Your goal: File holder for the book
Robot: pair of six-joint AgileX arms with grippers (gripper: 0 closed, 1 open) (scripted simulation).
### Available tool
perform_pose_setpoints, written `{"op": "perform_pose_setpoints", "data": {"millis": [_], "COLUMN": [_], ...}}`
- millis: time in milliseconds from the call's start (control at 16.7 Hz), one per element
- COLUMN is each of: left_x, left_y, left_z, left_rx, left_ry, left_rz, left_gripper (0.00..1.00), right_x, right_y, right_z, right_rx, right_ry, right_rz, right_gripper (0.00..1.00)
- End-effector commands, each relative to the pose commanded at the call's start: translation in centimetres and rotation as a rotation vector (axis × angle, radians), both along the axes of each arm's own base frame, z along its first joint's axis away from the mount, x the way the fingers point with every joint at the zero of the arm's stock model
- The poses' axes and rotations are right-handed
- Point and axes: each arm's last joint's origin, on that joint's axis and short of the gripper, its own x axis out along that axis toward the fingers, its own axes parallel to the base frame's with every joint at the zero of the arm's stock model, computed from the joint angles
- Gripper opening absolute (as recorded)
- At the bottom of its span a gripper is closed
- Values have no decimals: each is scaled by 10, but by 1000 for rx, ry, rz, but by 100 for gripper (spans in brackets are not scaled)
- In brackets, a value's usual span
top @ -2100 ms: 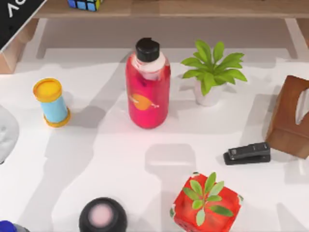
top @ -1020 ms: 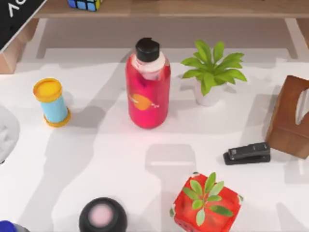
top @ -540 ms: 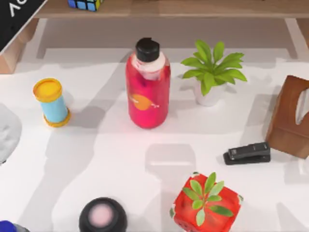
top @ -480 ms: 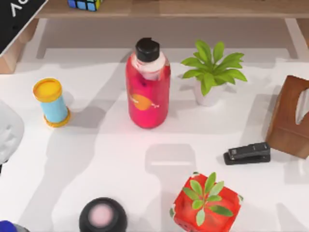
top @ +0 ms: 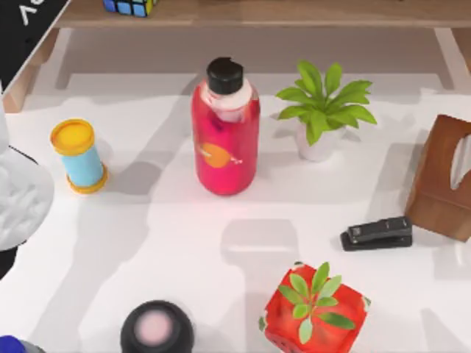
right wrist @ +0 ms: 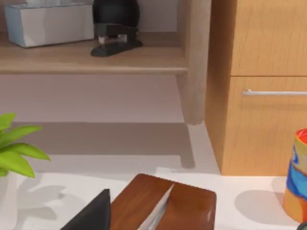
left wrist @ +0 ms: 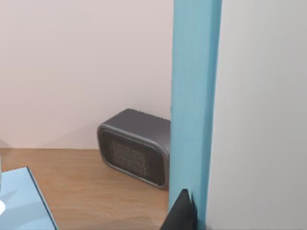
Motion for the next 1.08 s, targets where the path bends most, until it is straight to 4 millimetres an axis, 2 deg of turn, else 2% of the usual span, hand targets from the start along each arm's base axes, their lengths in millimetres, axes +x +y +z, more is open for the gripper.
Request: {"op": "perform_pose_setpoints", "data": {"millis": [240,360,480,600,780,960,1080], "left_x": [-2,-7,-10,-9,3,16,18], "left_y": [5,24,58,102,182,274,337], "left_z": [6,24,47,63,62,33,-1], "left_rx": [-3,-8,7,57,207,416,564], "left_ry": [-15,-63,-130,-183,-194,-109,-1], "left_rz": [4,21,65,136,281,430,506], "left_gripper": [0,0,0,0,0,0,0], "right_x": [0,0,0,0,0,0,0], "right_y": [0,0,0,0,0,0,0], "right_z": [0,0,0,0,0,0,0], "right_rx": [0,0,0,0,0,0,0], "right_ry": [0,0,0,0,0,0,0], "right_rz": [0,0,0,0,0,0,0], "right_gripper": [100,100,100,100,100,100,100]}}
